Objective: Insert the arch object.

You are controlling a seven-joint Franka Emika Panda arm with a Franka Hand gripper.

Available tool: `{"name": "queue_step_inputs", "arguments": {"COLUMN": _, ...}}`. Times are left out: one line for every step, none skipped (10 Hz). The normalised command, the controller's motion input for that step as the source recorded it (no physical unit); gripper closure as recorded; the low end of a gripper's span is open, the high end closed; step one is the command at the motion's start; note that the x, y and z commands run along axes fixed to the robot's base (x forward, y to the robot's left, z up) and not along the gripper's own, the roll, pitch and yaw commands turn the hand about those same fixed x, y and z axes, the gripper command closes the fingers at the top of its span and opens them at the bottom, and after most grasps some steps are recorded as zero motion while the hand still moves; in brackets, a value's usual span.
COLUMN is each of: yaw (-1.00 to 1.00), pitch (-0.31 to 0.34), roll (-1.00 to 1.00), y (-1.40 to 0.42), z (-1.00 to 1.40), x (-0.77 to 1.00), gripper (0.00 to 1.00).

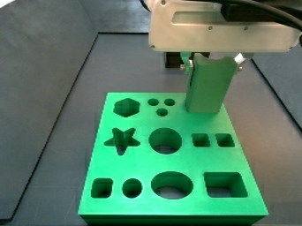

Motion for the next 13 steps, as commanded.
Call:
{"name": "queue_step_inputs", "arguments": {"yaw": 0.29, "pitch": 0.043, "roll": 0.18, "y": 0.00, "z": -0.73, "x": 0.12, "gripper": 1.00}}
{"name": "queue_step_inputs", "arguments": {"yaw": 0.09, "pitch": 0.147, "roll": 0.04, "y": 0.00, "z": -0.82, "x": 0.29, "gripper": 1.00}}
{"name": "queue_step_inputs", "arguments": {"yaw": -0.18, "pitch": 0.156, "roll": 0.00, "y": -0.01, "z": -0.82, "x": 0.32, "gripper": 1.00}}
{"name": "queue_step_inputs", "arguments": {"yaw": -0.27, "pitch": 0.139, "roll": -0.01, "y": 0.00, "z": -0.81, "x": 0.15, "gripper": 1.00}}
{"name": "queue_step_inputs", "arguments": {"yaw": -0.34, "pitch": 0.124, "roll": -0.03, "y": 0.00, "z": -0.82, "x": 0.01, "gripper": 1.00}}
{"name": "queue_step_inputs", "arguments": {"yaw": -0.42, "pitch": 0.117, "roll": -0.06, "y": 0.02, "z": -0.83, "x": 0.00, "gripper": 1.00}}
{"name": "queue_step_inputs", "arguments": {"yaw": -0.25, "pitch": 0.000, "roll": -0.01, "y": 0.10, "z": -0.73, "x": -0.38, "gripper": 1.00}}
{"name": "queue_step_inputs", "arguments": {"yaw": 0.06, "pitch": -0.144, "roll": 0.06, "y": 0.05, "z": -0.56, "x": -0.57, "gripper": 1.00}}
{"name": "queue_step_inputs", "arguments": {"yaw": 0.28, "pitch": -0.193, "roll": 0.05, "y": 0.00, "z": -0.52, "x": -0.43, "gripper": 1.00}}
{"name": "queue_step_inputs", "arguments": {"yaw": 0.39, "pitch": -0.114, "roll": 0.07, "y": 0.00, "z": -0.60, "x": -0.09, "gripper": 1.00}}
{"name": "queue_step_inputs", "arguments": {"yaw": 0.22, "pitch": 0.019, "roll": 0.00, "y": -0.05, "z": -0.94, "x": 0.40, "gripper": 1.00}}
{"name": "queue_step_inputs", "arguments": {"yaw": 0.06, "pitch": 0.000, "roll": 0.00, "y": -0.01, "z": -1.00, "x": 0.40, "gripper": 1.00}}
{"name": "queue_step_inputs", "arguments": {"yaw": -0.05, "pitch": 0.004, "roll": -0.17, "y": 0.07, "z": -0.23, "x": 0.13, "gripper": 1.00}}
